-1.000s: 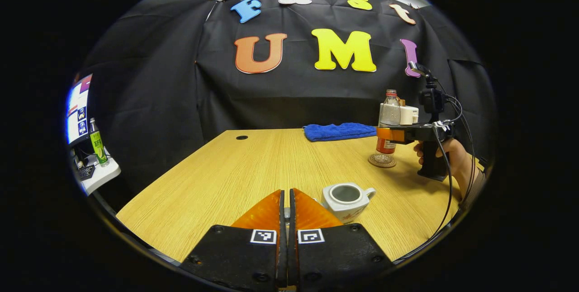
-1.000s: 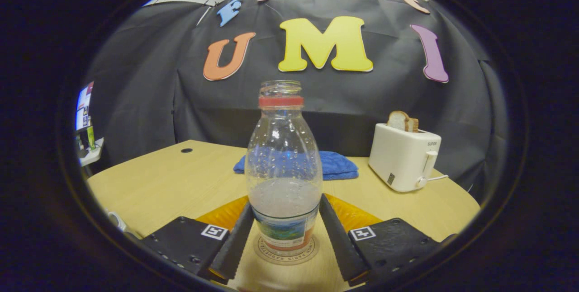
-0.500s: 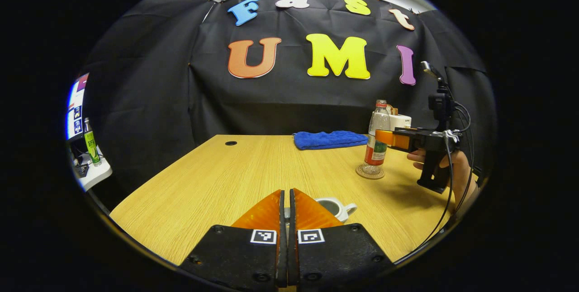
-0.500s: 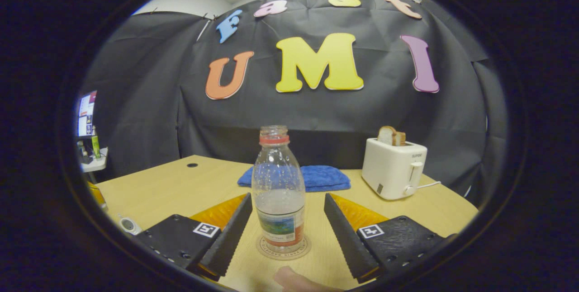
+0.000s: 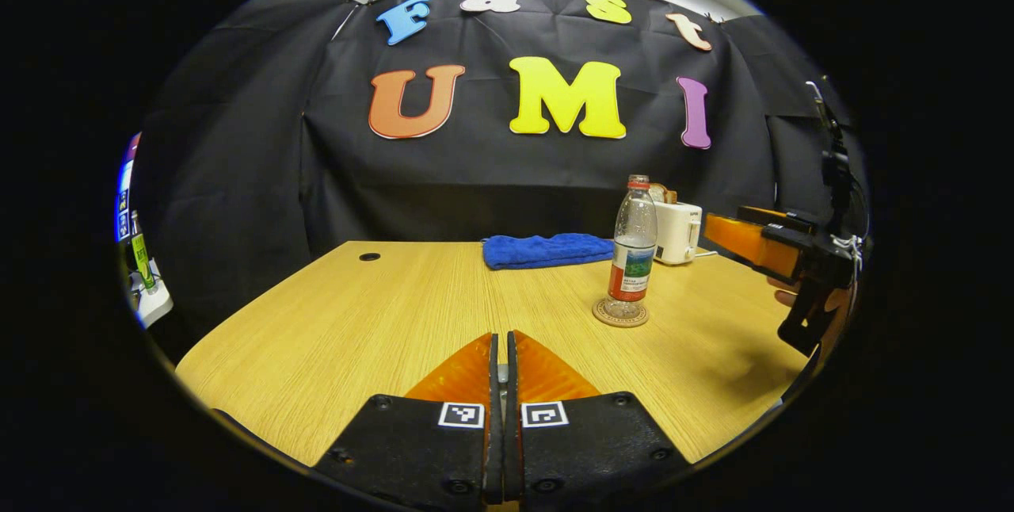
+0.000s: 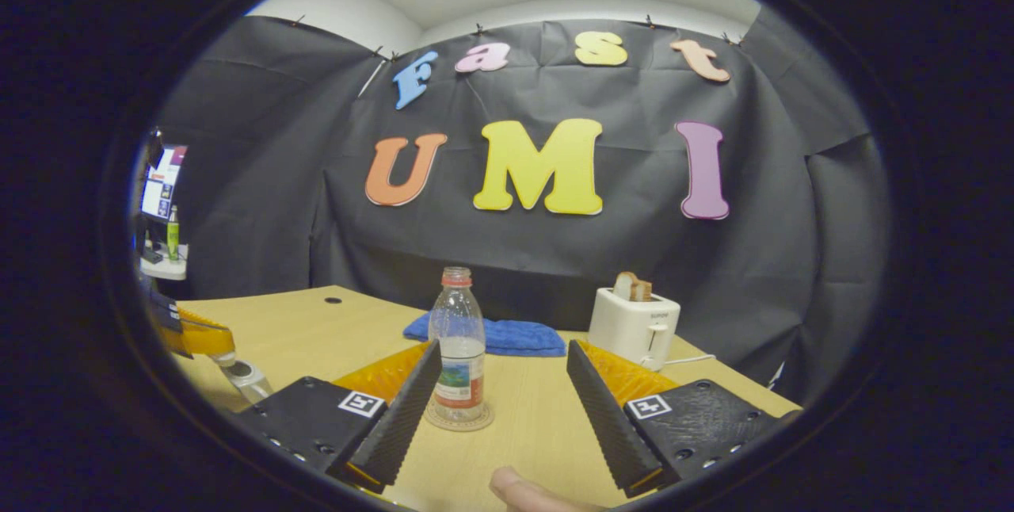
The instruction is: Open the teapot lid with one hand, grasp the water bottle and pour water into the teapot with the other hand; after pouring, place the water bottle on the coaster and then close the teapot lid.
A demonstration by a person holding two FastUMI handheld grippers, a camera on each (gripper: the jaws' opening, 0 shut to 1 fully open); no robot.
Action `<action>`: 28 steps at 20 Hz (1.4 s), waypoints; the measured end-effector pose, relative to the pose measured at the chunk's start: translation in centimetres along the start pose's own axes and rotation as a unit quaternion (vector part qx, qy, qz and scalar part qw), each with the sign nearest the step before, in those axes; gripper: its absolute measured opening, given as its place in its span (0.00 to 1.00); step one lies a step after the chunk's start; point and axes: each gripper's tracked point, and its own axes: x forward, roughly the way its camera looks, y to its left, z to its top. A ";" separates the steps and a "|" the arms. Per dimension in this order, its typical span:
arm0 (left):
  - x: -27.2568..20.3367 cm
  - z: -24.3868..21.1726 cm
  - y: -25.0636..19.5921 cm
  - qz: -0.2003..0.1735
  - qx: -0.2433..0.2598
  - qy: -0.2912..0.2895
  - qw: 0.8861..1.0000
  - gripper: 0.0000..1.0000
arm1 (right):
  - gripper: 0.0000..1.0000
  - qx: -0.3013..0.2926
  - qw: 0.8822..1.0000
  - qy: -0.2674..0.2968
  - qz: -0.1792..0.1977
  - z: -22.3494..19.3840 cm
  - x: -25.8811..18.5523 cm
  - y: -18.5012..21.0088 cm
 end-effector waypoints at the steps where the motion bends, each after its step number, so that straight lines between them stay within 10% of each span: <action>1: 0.2 -0.1 -0.1 0.003 0.001 0.003 1.000 0.03 | 0.97 -0.002 1.000 -0.003 0.000 0.1 -0.5 -0.2; 18: 1.6 -0.7 0.9 0.040 -0.028 0.017 0.999 0.13 | 0.95 -0.015 1.000 0.005 -0.019 -1.0 -3.6 -2.6; 21: 1.0 0.2 1.5 0.057 -0.038 0.010 0.998 0.45 | 0.97 -0.012 1.000 0.005 -0.022 -1.0 -4.3 -3.2; 28: -2.0 4.7 0.0 0.058 -0.043 -0.023 0.997 0.80 | 0.95 -0.006 0.999 -0.002 -0.038 0.4 -6.8 -4.3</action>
